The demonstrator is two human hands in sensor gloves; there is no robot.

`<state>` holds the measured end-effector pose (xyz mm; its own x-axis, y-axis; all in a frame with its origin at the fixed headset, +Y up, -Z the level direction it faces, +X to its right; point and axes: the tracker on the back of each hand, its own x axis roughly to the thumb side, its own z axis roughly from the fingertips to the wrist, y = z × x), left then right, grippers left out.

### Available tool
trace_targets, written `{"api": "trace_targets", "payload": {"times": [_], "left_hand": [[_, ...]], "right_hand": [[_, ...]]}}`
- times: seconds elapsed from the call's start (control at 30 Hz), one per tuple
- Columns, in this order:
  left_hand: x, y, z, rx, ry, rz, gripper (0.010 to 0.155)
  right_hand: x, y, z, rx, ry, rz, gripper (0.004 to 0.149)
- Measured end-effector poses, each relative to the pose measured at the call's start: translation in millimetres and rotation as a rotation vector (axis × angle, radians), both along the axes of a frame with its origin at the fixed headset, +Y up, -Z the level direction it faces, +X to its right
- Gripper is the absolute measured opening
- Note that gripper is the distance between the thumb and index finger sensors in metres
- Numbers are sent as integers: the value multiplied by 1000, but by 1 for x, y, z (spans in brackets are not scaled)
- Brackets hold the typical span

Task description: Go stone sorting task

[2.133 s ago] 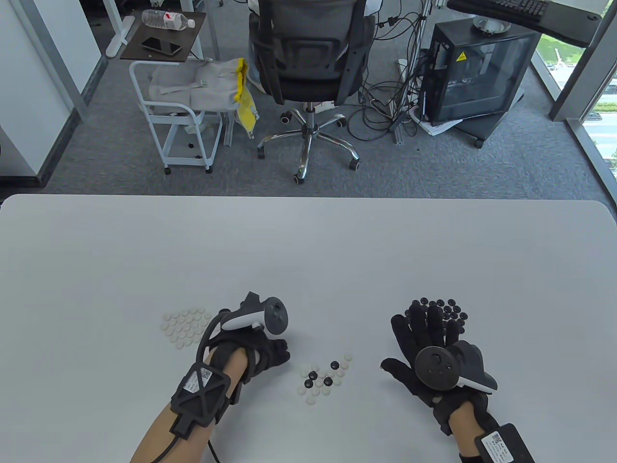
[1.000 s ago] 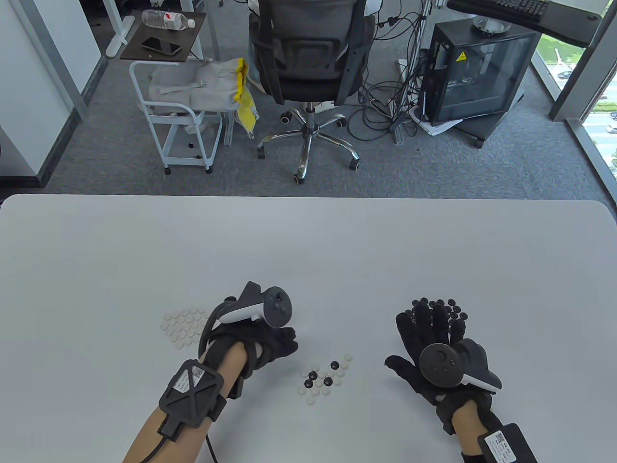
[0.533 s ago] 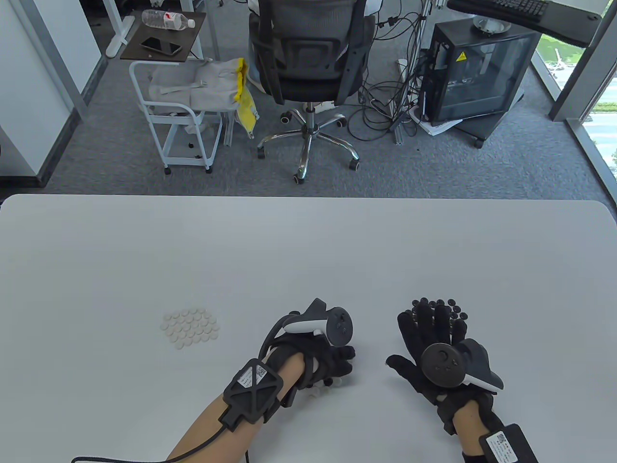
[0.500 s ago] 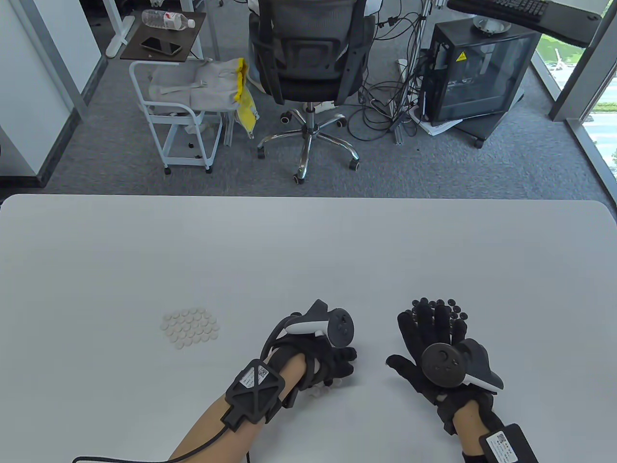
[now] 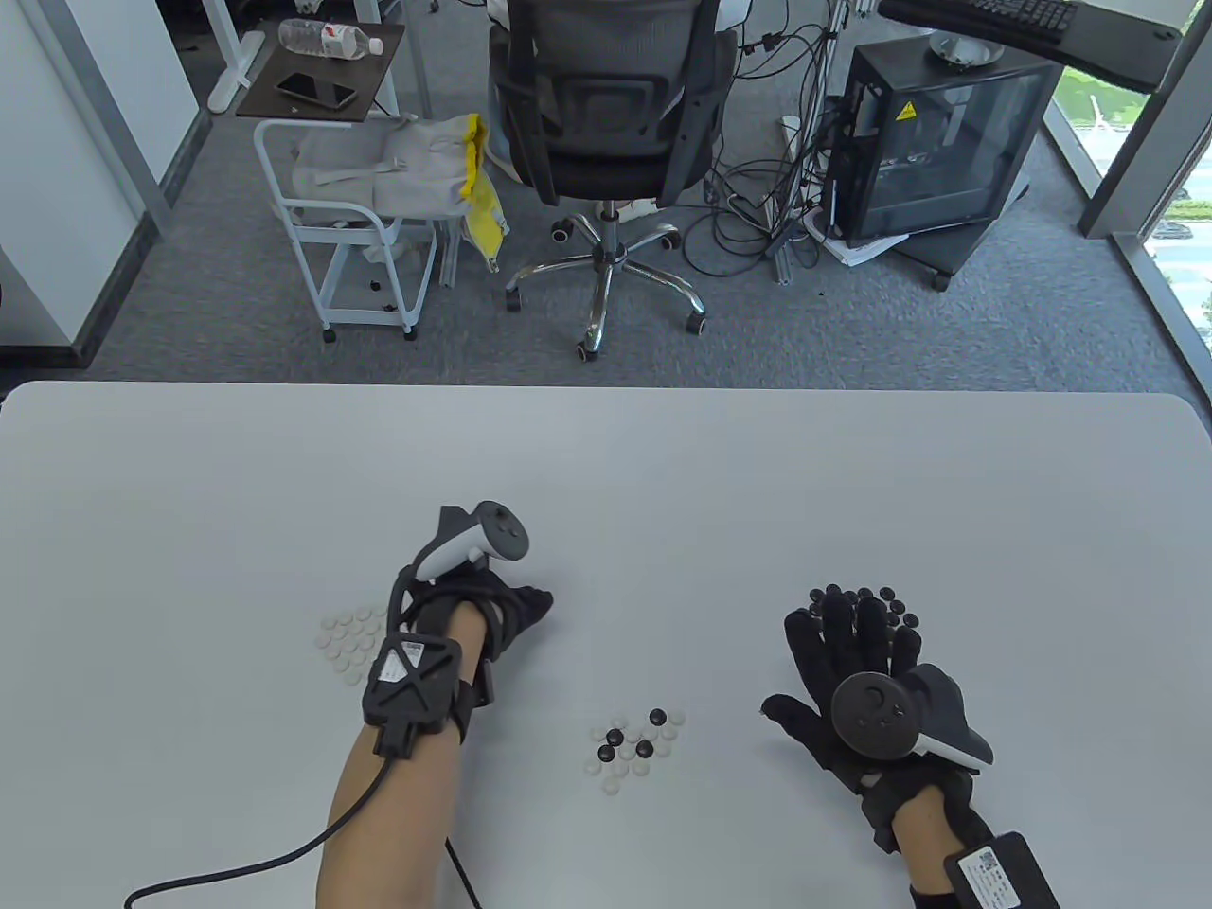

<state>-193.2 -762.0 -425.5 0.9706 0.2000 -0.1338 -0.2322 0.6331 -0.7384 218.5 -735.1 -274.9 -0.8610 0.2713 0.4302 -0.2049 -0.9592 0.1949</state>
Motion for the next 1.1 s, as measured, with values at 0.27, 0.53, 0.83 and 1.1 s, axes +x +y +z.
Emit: {"api": "trace_targets", "payload": {"times": [0.27,0.53,0.83,1.1], "left_hand": [[-45,4,7,-18,81,-53,70],[-58,7,11,-23,105,-102,69],[-40,34,12,42,30,-27,70],[52,63,42,134,-418,93,68]], "right_hand": [[0,0,0,-3,1,6,85],[1,-1,-1,-10,-2,2,84],[3,0,-1,-14,-10,-9,85],[7,2,-1,-3,-24,-21,85]]}}
